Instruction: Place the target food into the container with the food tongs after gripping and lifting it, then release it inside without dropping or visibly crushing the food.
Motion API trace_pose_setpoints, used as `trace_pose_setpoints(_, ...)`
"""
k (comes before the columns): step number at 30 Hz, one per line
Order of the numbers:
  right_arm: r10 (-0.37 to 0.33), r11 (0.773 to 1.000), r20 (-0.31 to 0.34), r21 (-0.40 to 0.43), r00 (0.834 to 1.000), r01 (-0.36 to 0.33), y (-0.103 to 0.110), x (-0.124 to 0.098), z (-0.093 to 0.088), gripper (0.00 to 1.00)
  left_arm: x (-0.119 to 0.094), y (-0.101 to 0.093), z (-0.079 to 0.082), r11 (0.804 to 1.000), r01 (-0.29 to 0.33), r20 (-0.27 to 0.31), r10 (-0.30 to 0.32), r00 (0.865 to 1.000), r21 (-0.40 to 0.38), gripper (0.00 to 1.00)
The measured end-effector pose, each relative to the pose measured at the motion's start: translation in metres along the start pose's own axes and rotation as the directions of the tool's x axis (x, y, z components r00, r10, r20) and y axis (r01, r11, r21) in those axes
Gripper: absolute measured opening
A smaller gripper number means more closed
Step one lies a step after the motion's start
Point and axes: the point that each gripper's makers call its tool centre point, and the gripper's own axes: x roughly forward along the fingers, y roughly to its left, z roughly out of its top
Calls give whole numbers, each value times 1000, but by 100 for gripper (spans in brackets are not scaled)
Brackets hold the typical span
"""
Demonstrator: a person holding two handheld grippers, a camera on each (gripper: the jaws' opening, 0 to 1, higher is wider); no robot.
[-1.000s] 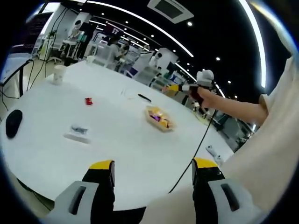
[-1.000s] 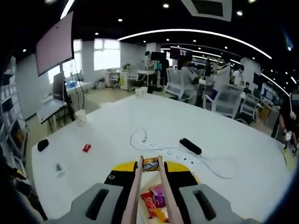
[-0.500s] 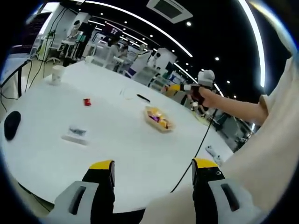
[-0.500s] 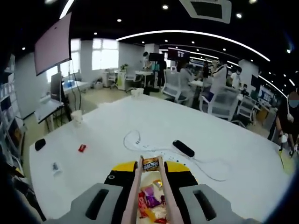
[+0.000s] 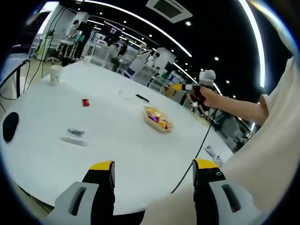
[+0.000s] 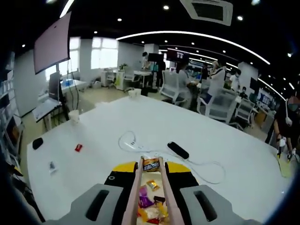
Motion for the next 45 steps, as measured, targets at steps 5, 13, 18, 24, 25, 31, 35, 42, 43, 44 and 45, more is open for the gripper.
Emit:
trace_pose_setpoints(5, -7, 1000, 2, -2, 1000, 7, -6, 0, 1, 22, 1, -1, 0, 1000, 5, -1, -5, 1000, 1, 67)
trace_pose_setpoints(13, -16, 1000, 1, -7, 1000, 16, -8, -2, 3, 22, 1, 0, -1, 1000, 4, 6, -4, 1000, -5, 67)
trace_pose_setpoints(18, -18, 1000, 0, -8, 1000, 18, -8, -3, 4, 22, 0, 2, -1, 1000, 1, 10, 0, 1000, -11, 67)
trace_pose_setpoints(24, -23, 999, -8, -31, 1000, 23, -7, -2, 3, 22, -1, 3, -2, 1000, -2, 13, 3, 1000, -16, 67)
trace_pose_setpoints(25, -23, 999, -8, -32, 1000, 23, -7, -2, 3, 22, -1, 3, -2, 1000, -2, 13, 3, 1000, -17, 67)
trace_pose_setpoints(31, -30, 999, -15, -38, 999, 29, -9, -2, 0, 23, -1, 3, -3, 1000, -1, 13, 2, 1000, -17, 67)
trace_pose_setpoints(35, -31, 999, -14, -38, 999, 31, -9, -3, 1, 23, 0, 5, -2, 1000, -5, 20, 5, 1000, -21, 67)
trace_pose_setpoints(42, -30, 999, -11, -30, 999, 30, -8, -3, 3, 23, 0, 5, -2, 1000, -2, 21, 3, 1000, -20, 67)
trace_pose_setpoints(43, -29, 999, -11, -29, 1000, 29, -7, -2, 2, 23, 0, 5, -2, 1000, -3, 21, 3, 1000, -21, 67)
trace_pose_setpoints(44, -27, 999, -12, -25, 1000, 26, -6, -2, 2, 23, 0, 5, -2, 1000, -3, 21, 3, 1000, -22, 67)
trace_pose_setpoints(45, -26, 999, -12, -23, 1000, 25, -5, -2, 2, 23, 0, 5, -3, 1000, -3, 20, 4, 1000, -22, 67)
